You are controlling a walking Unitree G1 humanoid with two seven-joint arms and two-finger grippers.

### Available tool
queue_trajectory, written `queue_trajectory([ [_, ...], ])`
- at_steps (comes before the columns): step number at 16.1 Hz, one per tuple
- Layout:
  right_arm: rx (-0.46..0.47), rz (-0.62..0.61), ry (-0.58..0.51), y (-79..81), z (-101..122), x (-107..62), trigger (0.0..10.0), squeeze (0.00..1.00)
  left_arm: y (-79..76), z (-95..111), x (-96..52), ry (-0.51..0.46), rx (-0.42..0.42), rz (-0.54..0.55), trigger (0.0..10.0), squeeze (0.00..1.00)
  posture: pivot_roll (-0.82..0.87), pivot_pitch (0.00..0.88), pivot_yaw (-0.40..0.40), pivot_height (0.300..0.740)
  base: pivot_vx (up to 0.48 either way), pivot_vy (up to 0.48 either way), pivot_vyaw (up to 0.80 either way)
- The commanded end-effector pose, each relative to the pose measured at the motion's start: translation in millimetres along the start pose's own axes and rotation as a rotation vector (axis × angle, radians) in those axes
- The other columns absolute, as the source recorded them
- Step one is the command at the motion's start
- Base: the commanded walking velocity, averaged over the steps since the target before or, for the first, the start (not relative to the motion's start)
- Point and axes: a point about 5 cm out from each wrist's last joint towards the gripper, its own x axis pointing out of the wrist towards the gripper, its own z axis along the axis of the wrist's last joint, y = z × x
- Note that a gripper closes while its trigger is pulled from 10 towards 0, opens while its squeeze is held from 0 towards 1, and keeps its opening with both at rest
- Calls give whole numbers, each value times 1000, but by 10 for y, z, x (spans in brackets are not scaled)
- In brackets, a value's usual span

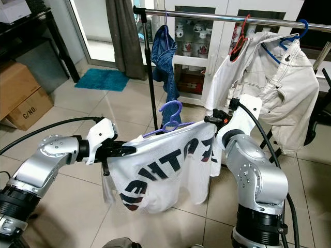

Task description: Hang hanger

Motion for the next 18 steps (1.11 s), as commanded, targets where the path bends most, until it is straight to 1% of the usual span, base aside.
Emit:
queue_trajectory([
  [1, -17, 53, -46, 87, 97, -45, 0, 0, 55, 37, -6, 11, 35, 20, 0, 0, 106, 0, 79, 740, 0, 0, 0],
  [6, -58, 148, -46, 180, 76, -155, 0, 0, 161, 99, 38, -18, 65, 91, 0, 0, 104, 0, 83, 740, 0, 0, 0],
  [7, -68, 184, -54, 211, 75, -184, 0, 0, 188, 121, 46, -38, 70, 109, 0, 0, 103, 0, 84, 740, 0, 0, 0],
  [9, -102, 219, -50, 250, 49, -219, 0, 0, 188, 192, 80, -132, 62, 98, 0, 0, 100, 0, 89, 740, 0, 0, 0],
  [11, -126, 238, -59, 278, 50, -230, 0, 0, 175, 233, 89, -193, 57, 86, 0, 0, 99, 0, 90, 740, 0, 0, 0],
  [14, -162, 288, -86, 341, 61, -257, 0, 0, 141, 209, 83, -220, 60, 65, 0, 0, 98, 0, 90, 740, 0, 0, 0],
  [15, -187, 317, -94, 377, 57, -276, 0, 0, 123, 191, 81, -231, 60, 53, 0, 0, 98, 0, 89, 740, 0, 0, 0],
  [17, -217, 332, -97, 397, 49, -286, 0, 0, 116, 178, 63, -238, 61, 42, 0, 0, 97, 0, 86, 740, 0, 0, 0],
  [18, -239, 343, -102, 400, 54, -287, 3922, 0, 123, 180, 48, -242, 64, 39, 0, 0, 98, 0, 83, 740, 0, 0, 0],
])
